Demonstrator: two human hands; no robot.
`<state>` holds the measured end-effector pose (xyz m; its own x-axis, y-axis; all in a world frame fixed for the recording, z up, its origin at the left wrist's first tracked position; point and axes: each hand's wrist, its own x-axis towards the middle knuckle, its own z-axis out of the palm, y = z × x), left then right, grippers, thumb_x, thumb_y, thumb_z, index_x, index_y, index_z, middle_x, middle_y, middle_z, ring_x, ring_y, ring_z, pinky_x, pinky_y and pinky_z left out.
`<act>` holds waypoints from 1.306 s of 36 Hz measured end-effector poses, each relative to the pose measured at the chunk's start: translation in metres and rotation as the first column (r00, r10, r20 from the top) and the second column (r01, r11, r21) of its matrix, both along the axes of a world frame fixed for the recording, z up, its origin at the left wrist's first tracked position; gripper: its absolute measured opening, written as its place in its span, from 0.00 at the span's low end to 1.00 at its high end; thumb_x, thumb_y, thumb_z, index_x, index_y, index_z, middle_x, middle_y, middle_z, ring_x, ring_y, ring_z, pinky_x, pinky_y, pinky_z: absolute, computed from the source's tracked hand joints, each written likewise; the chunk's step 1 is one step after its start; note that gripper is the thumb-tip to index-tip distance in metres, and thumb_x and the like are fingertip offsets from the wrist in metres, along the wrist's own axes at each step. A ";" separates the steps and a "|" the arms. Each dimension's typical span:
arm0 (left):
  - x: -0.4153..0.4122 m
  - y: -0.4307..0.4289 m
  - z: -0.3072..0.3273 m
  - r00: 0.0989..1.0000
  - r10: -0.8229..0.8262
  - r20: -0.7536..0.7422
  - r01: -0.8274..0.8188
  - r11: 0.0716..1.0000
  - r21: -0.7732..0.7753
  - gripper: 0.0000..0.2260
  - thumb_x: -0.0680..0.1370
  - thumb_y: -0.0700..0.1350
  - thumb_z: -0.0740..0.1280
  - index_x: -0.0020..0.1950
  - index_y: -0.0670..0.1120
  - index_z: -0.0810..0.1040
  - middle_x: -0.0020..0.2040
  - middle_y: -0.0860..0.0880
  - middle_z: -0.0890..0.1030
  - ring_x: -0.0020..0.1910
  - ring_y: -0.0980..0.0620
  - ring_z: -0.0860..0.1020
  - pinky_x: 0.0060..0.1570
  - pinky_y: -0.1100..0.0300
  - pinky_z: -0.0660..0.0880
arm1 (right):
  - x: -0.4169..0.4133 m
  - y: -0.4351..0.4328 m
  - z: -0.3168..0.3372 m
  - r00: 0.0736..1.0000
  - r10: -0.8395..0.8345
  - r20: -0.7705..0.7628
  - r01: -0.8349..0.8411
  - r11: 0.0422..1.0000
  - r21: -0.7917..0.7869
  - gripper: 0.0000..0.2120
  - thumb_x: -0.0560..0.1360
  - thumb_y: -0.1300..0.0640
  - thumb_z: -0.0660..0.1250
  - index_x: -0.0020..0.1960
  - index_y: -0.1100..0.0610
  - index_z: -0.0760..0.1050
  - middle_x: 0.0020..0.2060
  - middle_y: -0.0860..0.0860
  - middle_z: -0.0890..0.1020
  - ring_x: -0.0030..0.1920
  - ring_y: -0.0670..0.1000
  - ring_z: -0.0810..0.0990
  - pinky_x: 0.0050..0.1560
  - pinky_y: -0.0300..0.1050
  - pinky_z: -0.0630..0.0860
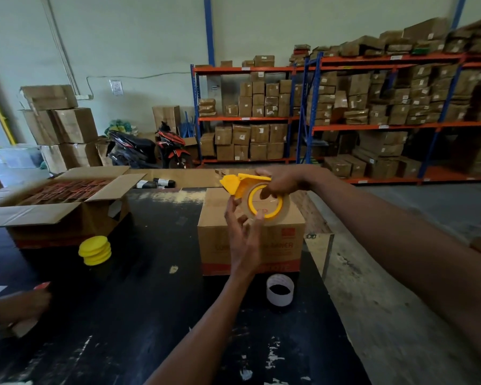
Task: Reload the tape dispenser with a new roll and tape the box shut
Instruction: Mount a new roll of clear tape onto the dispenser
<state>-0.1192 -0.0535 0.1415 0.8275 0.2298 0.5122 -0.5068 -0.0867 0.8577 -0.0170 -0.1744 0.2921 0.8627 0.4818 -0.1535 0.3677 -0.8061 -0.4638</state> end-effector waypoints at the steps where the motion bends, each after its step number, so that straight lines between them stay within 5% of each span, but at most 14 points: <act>1: -0.002 0.005 0.000 1.000 0.024 0.020 -0.024 1.000 0.016 0.28 0.81 0.56 0.62 0.79 0.49 0.63 0.72 0.55 0.71 0.69 0.61 0.73 0.66 0.63 0.74 | 0.000 -0.002 0.002 1.000 0.008 -0.002 -0.008 1.000 -0.013 0.20 0.79 0.60 0.70 0.69 0.51 0.70 0.58 0.62 0.80 0.46 0.53 0.78 0.44 0.49 0.78; 4: 0.000 0.017 0.002 0.993 0.110 0.037 -0.111 0.993 0.032 0.14 0.85 0.44 0.61 0.70 0.46 0.77 0.65 0.51 0.80 0.63 0.67 0.76 0.64 0.65 0.76 | 0.000 -0.009 0.001 1.000 0.002 -0.008 -0.003 0.999 -0.034 0.20 0.78 0.63 0.69 0.69 0.55 0.71 0.55 0.61 0.80 0.46 0.53 0.77 0.45 0.50 0.77; 8: 0.001 0.023 0.007 0.990 0.138 0.041 -0.140 0.989 0.046 0.07 0.82 0.39 0.69 0.59 0.44 0.82 0.53 0.55 0.84 0.52 0.69 0.80 0.50 0.74 0.76 | 0.001 -0.016 -0.001 1.000 -0.010 -0.027 0.010 1.000 0.006 0.23 0.78 0.63 0.69 0.72 0.55 0.70 0.49 0.56 0.79 0.45 0.53 0.78 0.43 0.47 0.77; 17: 0.010 0.031 0.005 0.995 0.087 0.046 -0.085 0.995 -0.049 0.02 0.82 0.38 0.68 0.54 0.42 0.79 0.54 0.48 0.86 0.56 0.53 0.85 0.56 0.55 0.83 | 0.005 -0.023 -0.005 0.998 -0.028 -0.064 0.034 0.995 0.091 0.19 0.77 0.64 0.68 0.65 0.49 0.72 0.44 0.55 0.80 0.40 0.51 0.78 0.35 0.42 0.77; 23: 0.016 0.023 0.007 0.992 0.123 0.029 -0.117 0.983 -0.142 0.05 0.84 0.40 0.66 0.57 0.39 0.77 0.52 0.46 0.85 0.54 0.52 0.84 0.59 0.50 0.83 | 0.013 -0.022 -0.010 0.998 -0.034 -0.053 0.042 0.987 0.157 0.16 0.78 0.61 0.69 0.63 0.47 0.75 0.43 0.57 0.79 0.38 0.51 0.78 0.36 0.45 0.78; 29: 0.017 0.017 0.010 0.991 -0.108 -0.083 0.079 0.953 -0.294 0.15 0.85 0.44 0.64 0.71 0.44 0.70 0.58 0.53 0.78 0.56 0.58 0.82 0.57 0.52 0.83 | 0.013 -0.020 -0.011 0.997 -0.044 -0.056 0.053 0.985 0.166 0.25 0.78 0.54 0.73 0.72 0.47 0.68 0.48 0.57 0.79 0.44 0.53 0.79 0.41 0.46 0.79; 34: 0.020 0.016 0.007 0.979 -0.114 -0.171 0.054 0.946 -0.318 0.17 0.78 0.44 0.74 0.65 0.45 0.76 0.59 0.49 0.79 0.58 0.49 0.83 0.53 0.56 0.84 | 0.013 -0.018 -0.010 0.999 -0.044 -0.012 0.045 0.991 0.129 0.25 0.76 0.50 0.76 0.68 0.53 0.71 0.48 0.56 0.80 0.43 0.52 0.80 0.39 0.46 0.80; 40: 0.029 0.015 0.004 0.966 -0.112 -0.232 0.009 0.914 -0.406 0.11 0.78 0.45 0.74 0.58 0.45 0.78 0.63 0.44 0.78 0.61 0.42 0.82 0.43 0.60 0.84 | 0.012 -0.017 -0.007 0.999 -0.035 -0.020 0.037 0.994 0.105 0.30 0.72 0.44 0.79 0.66 0.52 0.70 0.51 0.53 0.81 0.46 0.52 0.83 0.42 0.47 0.83; 47: 0.030 0.009 -0.003 0.951 -0.243 -0.189 0.110 0.840 -0.531 0.18 0.73 0.50 0.76 0.61 0.48 0.78 0.69 0.43 0.77 0.55 0.52 0.86 0.58 0.56 0.82 | 0.017 -0.014 -0.002 0.998 -0.061 0.021 0.058 0.989 0.134 0.27 0.72 0.32 0.72 0.60 0.49 0.72 0.47 0.55 0.83 0.43 0.50 0.84 0.39 0.46 0.81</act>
